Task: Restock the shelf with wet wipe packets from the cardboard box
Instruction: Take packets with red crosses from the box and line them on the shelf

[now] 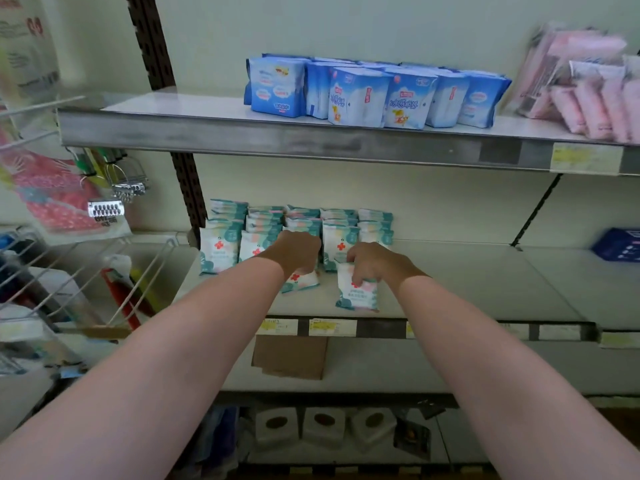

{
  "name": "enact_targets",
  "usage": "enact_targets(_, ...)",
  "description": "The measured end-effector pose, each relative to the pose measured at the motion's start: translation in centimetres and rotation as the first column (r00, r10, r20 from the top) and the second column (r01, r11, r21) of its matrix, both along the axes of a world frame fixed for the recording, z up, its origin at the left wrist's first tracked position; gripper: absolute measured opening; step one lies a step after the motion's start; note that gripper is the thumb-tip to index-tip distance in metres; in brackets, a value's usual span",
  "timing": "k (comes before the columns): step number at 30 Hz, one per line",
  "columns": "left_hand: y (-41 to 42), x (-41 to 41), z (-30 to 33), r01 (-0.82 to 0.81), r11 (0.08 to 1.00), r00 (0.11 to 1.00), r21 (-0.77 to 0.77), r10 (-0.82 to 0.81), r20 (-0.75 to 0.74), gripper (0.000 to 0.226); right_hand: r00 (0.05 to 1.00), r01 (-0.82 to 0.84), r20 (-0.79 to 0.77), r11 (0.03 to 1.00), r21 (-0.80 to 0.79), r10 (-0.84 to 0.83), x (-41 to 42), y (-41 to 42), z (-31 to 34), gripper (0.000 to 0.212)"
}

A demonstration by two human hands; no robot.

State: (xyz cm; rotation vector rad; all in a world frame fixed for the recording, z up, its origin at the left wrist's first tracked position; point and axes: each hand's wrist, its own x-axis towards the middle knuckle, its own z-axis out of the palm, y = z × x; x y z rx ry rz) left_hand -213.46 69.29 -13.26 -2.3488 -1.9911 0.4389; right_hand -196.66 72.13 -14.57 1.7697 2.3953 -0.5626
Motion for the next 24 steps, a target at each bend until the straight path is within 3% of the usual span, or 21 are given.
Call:
enact_targets(11,1.7,-2.6,0.6,-0.166,0.986,0.927,-0.008,0.159,0.34,0.037,0.997,0.001,-0.081,0.999,0.039,0.002,-0.8,1.4,-0.3,0.062)
enact_targets(18,2.1,-3.6,-0.7,-0.333,0.94,0.827,-0.079,0.331,0.455,0.016,0.996,-0.07,-0.047,0.996,0.059,0.073,-2.3,3.5,-0.8,0.059)
enact_targets(24,3.2,-3.6,-1.6,-0.423,0.898,0.682,-0.122,0.404,0.61,0.031,0.991,-0.13,0.03,0.981,0.144,0.127,-2.5,4.6,-1.7,0.052)
